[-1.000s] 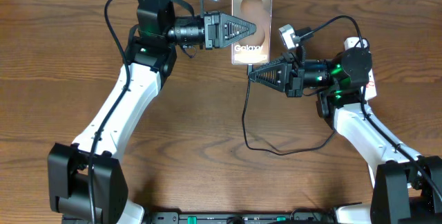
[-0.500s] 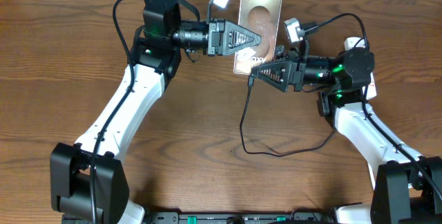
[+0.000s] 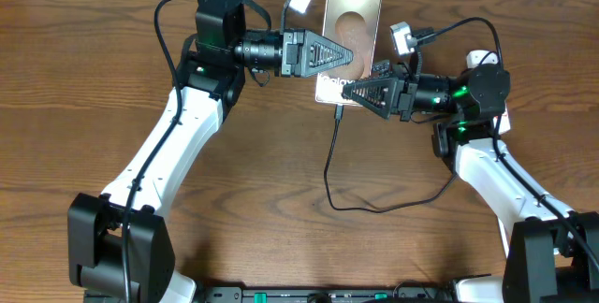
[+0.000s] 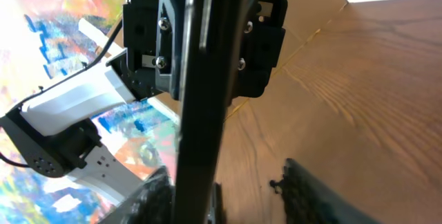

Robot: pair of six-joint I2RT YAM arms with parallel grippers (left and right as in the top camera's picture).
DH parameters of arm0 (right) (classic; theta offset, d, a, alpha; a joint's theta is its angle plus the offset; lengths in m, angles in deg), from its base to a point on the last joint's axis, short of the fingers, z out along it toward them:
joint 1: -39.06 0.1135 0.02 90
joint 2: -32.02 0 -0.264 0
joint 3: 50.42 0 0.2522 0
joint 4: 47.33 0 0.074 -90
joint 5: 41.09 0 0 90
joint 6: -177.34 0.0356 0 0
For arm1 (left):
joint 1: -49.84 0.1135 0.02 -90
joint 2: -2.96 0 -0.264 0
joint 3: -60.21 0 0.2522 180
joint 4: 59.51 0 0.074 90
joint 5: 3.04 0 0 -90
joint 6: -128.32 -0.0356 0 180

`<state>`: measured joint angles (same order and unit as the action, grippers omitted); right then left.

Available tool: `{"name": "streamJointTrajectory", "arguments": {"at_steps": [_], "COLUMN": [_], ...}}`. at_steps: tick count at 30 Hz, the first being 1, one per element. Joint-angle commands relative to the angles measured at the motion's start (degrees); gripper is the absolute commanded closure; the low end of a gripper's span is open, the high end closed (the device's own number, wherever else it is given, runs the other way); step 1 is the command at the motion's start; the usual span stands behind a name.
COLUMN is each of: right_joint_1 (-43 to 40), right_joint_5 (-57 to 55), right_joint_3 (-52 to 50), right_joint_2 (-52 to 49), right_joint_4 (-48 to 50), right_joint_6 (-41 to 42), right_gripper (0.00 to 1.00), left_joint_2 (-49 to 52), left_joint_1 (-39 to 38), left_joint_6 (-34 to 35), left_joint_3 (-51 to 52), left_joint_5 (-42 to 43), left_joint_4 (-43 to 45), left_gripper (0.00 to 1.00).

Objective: Plug charger to phone and switch on socket

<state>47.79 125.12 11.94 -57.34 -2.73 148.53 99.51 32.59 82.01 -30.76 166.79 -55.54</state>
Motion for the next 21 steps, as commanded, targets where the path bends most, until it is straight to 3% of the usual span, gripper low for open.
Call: {"name": "streamJointTrajectory", "arguments": {"at_steps": [1,4,7,10,13,14,21], "right_joint_1": [1.0,1.2,1.2,1.2,1.2,1.2,1.2], "right_joint_5": [-0.6,-0.7,-1.6,-2.4,-2.3,-2.1,-0.8], "right_joint_3": [1.0,1.0,1.0,1.0,1.0,1.0,1.0], "right_joint_2": [0.7,0.7,0.7,0.7,0.7,0.7,0.6], "right_joint_4": [0.2,0.2,0.2,0.2,0.2,0.2,-2.2], "right_joint_6": [-0.2,-0.2,-0.2,-0.1,-0.1,-0.1,-0.5], "right_gripper": [0.59,0.64,0.78,0.90,0.95,0.95,0.95], "left_joint_2": [-1.0,-1.0,-1.0,-1.0,-1.0,-1.0,-1.0], "left_joint_1": [0.1,0.1,0.1,0.1,0.4,0.7,5.6], "left_joint_6": [-0.6,-0.6,-0.6,-0.6,-0.6,-0.6,-0.6], "left_joint_3": [0.1,0.1,0.1,0.1,0.1,0.1,0.1], "left_joint_5": [1.2,1.2,1.2,1.1,0.9,0.6,0.1], "left_joint_4": [0.3,0.3,0.3,0.4,0.4,0.4,0.3], "left_gripper": [0.92,0.93,0.91,0.65,0.43,0.31,0.25]}}
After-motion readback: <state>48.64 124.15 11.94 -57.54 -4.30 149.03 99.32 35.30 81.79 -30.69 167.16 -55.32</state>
